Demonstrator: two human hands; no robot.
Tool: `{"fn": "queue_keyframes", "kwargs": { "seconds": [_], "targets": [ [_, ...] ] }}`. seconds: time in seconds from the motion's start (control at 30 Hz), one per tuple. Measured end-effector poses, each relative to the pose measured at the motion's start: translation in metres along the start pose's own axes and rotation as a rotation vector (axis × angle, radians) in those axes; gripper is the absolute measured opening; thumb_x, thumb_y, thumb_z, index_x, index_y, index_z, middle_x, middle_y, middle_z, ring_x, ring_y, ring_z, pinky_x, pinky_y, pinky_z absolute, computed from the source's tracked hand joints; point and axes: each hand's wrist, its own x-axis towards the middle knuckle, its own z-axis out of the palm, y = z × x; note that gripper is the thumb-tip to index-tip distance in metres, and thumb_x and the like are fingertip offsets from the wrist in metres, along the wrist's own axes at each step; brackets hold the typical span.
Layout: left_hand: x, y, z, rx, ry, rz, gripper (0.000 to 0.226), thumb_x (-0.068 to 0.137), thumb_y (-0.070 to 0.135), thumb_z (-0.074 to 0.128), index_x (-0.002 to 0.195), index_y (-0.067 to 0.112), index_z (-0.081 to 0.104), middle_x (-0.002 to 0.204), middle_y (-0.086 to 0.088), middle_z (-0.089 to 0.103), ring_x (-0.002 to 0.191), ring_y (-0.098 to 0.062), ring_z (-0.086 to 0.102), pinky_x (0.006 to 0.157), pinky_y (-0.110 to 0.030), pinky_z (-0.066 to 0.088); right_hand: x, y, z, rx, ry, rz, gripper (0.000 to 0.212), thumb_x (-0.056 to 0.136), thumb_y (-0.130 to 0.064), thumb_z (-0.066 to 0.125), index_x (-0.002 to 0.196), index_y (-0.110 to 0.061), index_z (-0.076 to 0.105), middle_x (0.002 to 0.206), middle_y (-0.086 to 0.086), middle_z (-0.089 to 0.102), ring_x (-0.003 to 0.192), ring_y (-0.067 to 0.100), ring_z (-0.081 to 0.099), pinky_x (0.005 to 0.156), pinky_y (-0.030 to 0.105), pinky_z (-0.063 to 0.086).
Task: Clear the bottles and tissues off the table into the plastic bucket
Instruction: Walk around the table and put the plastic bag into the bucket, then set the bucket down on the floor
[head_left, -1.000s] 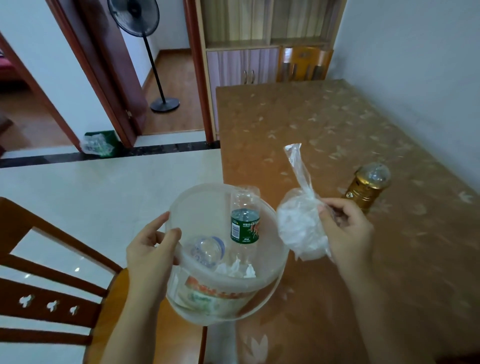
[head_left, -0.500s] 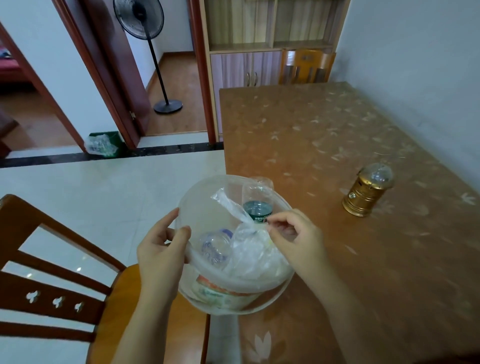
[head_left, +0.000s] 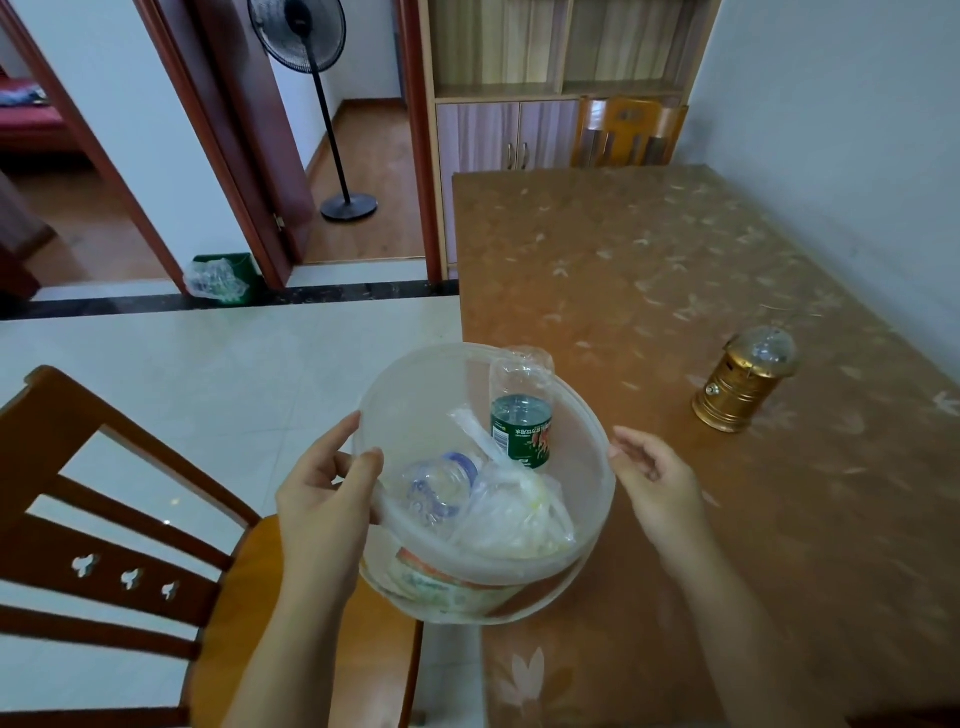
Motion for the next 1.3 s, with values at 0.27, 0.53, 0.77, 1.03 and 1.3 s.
{"fn": "queue_keyframes", "kwargs": {
  "seconds": [0.27,0.53,0.77,1.03,1.3],
  "targets": [
    [-0.012,-0.003,-0.016,-0.036,-0.032,-0.039,0.035,0.087,0.007,0.058,0.11,0.032,0.063,0.059,0.006,0.058,0.054,-0.006,0.061,0.049,-0.017,0.051,-0.024,-0.005,0.002,0.21,0.035,0.048,0.023,0.088,-0.011,0.055,0.109,-0.015,0.063,0.105,-0.005,0.066,0.088,-0.005,0.061,0.068,0.009,0.05],
    [-0.027,-0.013,-0.035,-0.015,-0.16,-0.044,0.033,0.09,0.011,0.057,0.111,0.036,0.06,0.073,-0.013,0.057,0.06,-0.015,0.058,0.063,-0.033,0.054,-0.069,-0.003,0.002,0.222,0.15,0.009,0.022,0.086,-0.002,0.053,0.101,-0.015,0.063,0.089,-0.01,0.064,0.069,-0.011,0.06,0.058,0.007,0.048],
    [-0.054,-0.015,-0.05,0.034,-0.289,-0.001,0.032,0.09,0.016,0.057,0.105,0.044,0.06,0.076,-0.013,0.063,0.067,-0.022,0.063,0.061,-0.034,0.057,-0.125,0.003,-0.019,0.235,0.232,-0.015,0.019,0.085,-0.005,0.057,0.096,-0.019,0.065,0.088,-0.011,0.066,0.071,-0.008,0.063,0.062,0.011,0.052],
    [-0.118,-0.008,-0.059,0.067,-0.367,0.09,0.034,0.087,0.018,0.059,0.101,0.049,0.057,0.075,-0.011,0.062,0.063,-0.014,0.064,0.05,-0.021,0.053,-0.196,0.015,-0.061,0.275,0.31,-0.046,0.022,0.086,-0.006,0.056,0.089,-0.026,0.065,0.089,-0.009,0.068,0.075,-0.002,0.065,0.066,0.017,0.053],
    [-0.216,-0.006,-0.058,0.08,-0.443,0.166,0.038,0.087,0.014,0.058,0.097,0.05,0.063,0.074,-0.007,0.063,0.071,-0.023,0.063,0.061,-0.038,0.057,-0.311,0.053,-0.126,0.305,0.39,0.004,0.022,0.085,-0.006,0.057,0.096,-0.023,0.067,0.09,-0.009,0.07,0.083,0.001,0.065,0.067,0.013,0.052]
  ]
}}
